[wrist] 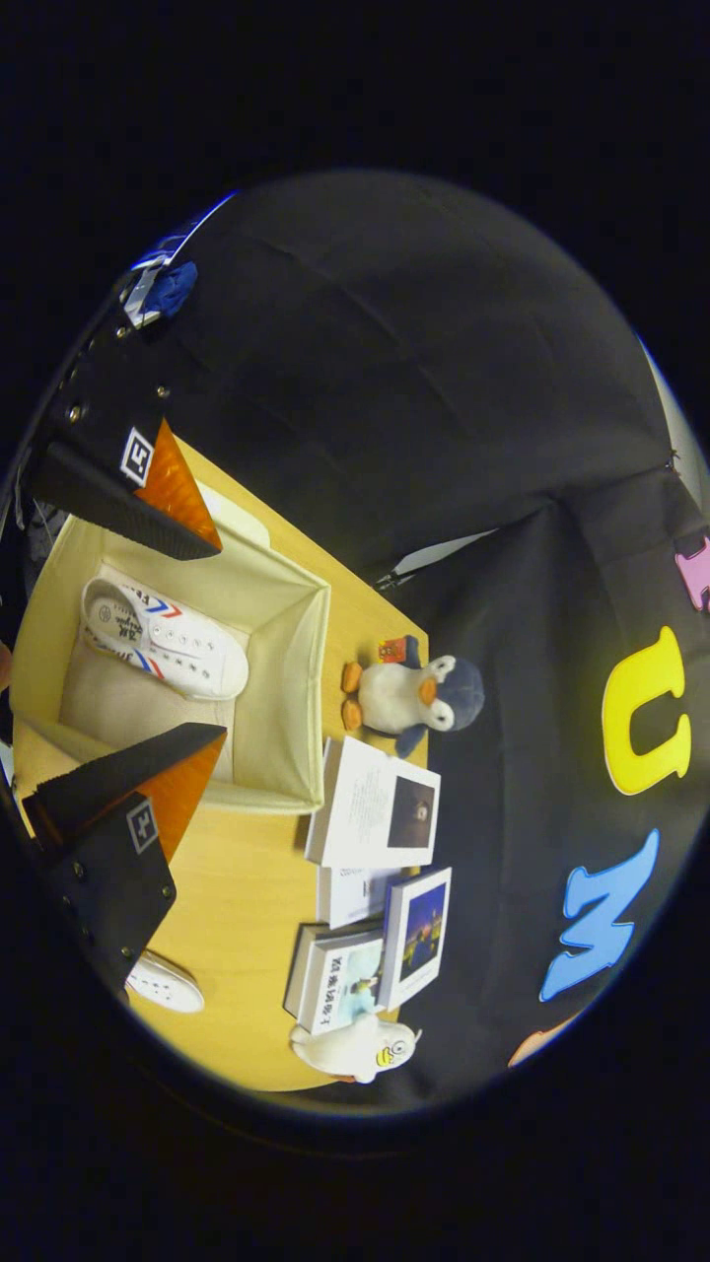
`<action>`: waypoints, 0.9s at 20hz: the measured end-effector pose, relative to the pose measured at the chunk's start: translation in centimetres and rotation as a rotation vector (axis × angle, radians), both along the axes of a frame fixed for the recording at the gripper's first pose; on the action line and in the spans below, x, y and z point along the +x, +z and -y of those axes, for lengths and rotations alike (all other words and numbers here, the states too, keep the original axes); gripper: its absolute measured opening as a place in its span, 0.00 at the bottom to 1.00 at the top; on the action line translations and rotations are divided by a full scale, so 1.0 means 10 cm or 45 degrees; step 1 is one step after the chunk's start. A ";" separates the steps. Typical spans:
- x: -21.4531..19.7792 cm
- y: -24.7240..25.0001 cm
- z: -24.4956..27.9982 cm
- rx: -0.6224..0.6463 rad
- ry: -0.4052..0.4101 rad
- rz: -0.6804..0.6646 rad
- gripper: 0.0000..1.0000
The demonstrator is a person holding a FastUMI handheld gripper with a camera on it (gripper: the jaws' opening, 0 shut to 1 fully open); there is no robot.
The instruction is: Open the storage box then place both shoes into the box .Put the left shoe in first, then the right shoe, with the right side of both shoes facing outward in a uniform manner.
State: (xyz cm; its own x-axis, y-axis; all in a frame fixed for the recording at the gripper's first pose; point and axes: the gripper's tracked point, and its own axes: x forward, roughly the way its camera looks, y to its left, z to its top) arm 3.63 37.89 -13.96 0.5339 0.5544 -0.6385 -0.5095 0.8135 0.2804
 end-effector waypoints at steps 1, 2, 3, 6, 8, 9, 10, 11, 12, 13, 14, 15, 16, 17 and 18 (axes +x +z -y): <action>0.02 0.03 0.16 -0.009 -0.007 0.031 0.99; 0.04 0.07 0.31 -0.018 -0.017 0.057 0.99; 0.06 0.07 0.46 -0.027 -0.028 0.072 0.99; 0.10 0.05 0.90 -0.044 -0.071 0.089 0.99; 0.15 0.00 1.21 -0.060 -0.114 0.088 0.99; 0.18 -0.02 1.37 -0.072 -0.137 0.089 0.99; 0.19 -0.05 1.53 -0.084 -0.158 0.088 0.99; 0.20 -0.08 1.68 -0.090 -0.179 0.085 0.99; 0.22 -0.12 1.83 -0.098 -0.201 0.083 0.99; 0.25 -0.16 1.99 -0.118 -0.227 0.085 0.99; 0.27 -0.20 2.15 -0.139 -0.250 0.087 0.99; 0.28 -0.24 2.28 -0.151 -0.271 0.085 0.99; 0.29 -0.28 2.40 -0.154 -0.294 0.080 0.99; 0.30 -0.33 2.52 -0.157 -0.317 0.071 0.99; 0.32 -0.37 2.64 -0.162 -0.343 0.068 0.99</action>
